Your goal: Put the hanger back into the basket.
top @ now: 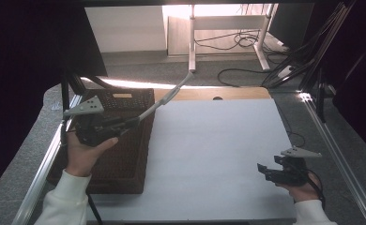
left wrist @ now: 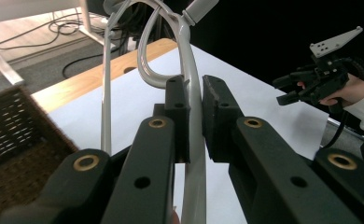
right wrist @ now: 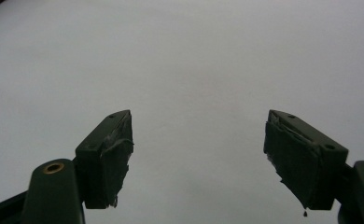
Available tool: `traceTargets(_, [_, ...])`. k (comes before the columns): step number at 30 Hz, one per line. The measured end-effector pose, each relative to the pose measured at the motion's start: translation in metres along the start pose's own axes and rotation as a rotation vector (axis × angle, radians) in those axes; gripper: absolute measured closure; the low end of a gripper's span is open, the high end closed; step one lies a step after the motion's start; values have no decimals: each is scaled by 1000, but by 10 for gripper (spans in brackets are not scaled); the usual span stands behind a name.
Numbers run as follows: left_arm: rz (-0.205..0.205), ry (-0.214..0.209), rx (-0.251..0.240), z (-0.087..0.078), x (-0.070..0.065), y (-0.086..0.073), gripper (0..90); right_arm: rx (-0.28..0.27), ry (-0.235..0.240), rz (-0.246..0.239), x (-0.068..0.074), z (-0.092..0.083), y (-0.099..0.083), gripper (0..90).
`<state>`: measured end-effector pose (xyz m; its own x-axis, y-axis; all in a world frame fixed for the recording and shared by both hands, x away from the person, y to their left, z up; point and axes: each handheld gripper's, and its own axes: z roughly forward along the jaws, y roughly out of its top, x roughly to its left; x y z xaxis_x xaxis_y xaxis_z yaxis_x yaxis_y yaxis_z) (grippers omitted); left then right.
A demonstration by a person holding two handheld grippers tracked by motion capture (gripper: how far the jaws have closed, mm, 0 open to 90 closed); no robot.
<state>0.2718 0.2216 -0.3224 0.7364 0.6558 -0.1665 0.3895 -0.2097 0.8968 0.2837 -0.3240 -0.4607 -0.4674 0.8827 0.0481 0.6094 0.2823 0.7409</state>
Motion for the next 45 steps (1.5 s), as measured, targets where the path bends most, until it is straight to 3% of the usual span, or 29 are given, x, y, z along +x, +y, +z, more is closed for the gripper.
traceTargets(10, [-42,66,-51,-43,21,-17,815,3,0,-3,1,1,1,240])
traceTargets(18, [-79,92,-62,-64,35,-32,815,4,1,-12,3,2,2,237])
traceTargets(40, [-128,98,-21,-76,68,-79,815,12,-1,-19,4,4,2,237])
traceTargets(45, [-115,89,3,-74,71,-85,815,13,-1,-22,5,5,2,236])
